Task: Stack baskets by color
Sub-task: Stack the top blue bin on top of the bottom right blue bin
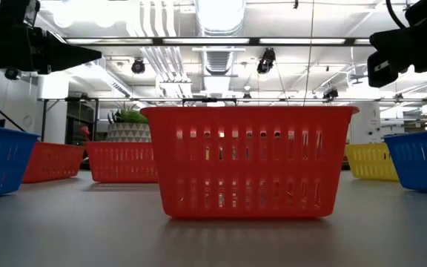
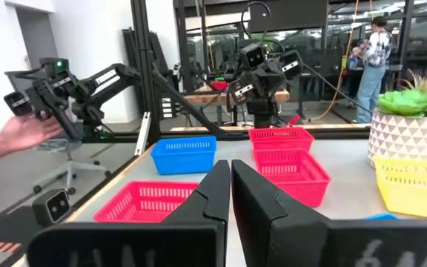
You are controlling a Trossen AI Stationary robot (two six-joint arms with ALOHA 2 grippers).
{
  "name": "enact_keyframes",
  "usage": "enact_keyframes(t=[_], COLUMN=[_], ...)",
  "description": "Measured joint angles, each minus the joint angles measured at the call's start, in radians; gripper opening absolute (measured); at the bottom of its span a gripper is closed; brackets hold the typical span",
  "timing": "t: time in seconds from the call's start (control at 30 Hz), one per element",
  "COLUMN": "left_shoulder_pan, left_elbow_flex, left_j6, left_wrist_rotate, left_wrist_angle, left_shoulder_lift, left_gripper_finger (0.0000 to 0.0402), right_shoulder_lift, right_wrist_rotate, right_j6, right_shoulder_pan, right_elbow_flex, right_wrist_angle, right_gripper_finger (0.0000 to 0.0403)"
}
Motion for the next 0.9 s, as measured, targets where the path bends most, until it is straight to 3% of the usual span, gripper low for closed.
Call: enact_keyframes(t=[0.17,0.33,0.4,0.63,0.9], left_shoulder_pan=[0.000,-0.001,0.000,0.000,0.000], left_elbow_flex=[0.000,0.000,0.000,0.000,0.000], left_j6=[-0.045,-0.419,-0.496,-0.492,-0.472], left_wrist_rotate=[0.005,0.113,0.118,0.135,0.401], left_wrist_angle=[0.002,0.031,0.069,0.155,0.319], left_shoulder_lift=[0.000,0.000,0.000,0.001,0.082], left_gripper_finger=[0.0000,0.0000,0.0000,0.0000,0.0000], right_shoulder_lift=[0.000,0.000,0.000,0.000,0.044], right_wrist_rotate=[0.000,0.000,0.001,0.087,0.089], right_j6=[0.002,0.003,0.029,0.164,0.163], right_shoulder_pan=[0.000,0.000,0.000,0.000,0.000], right_elbow_flex=[0.000,0.000,0.000,0.000,0.000], right_wrist_angle=[0.000,0.000,0.000,0.005,0.210], right_gripper_finger=[0.0009,0.0009,0.0009,0.0009,0.0009])
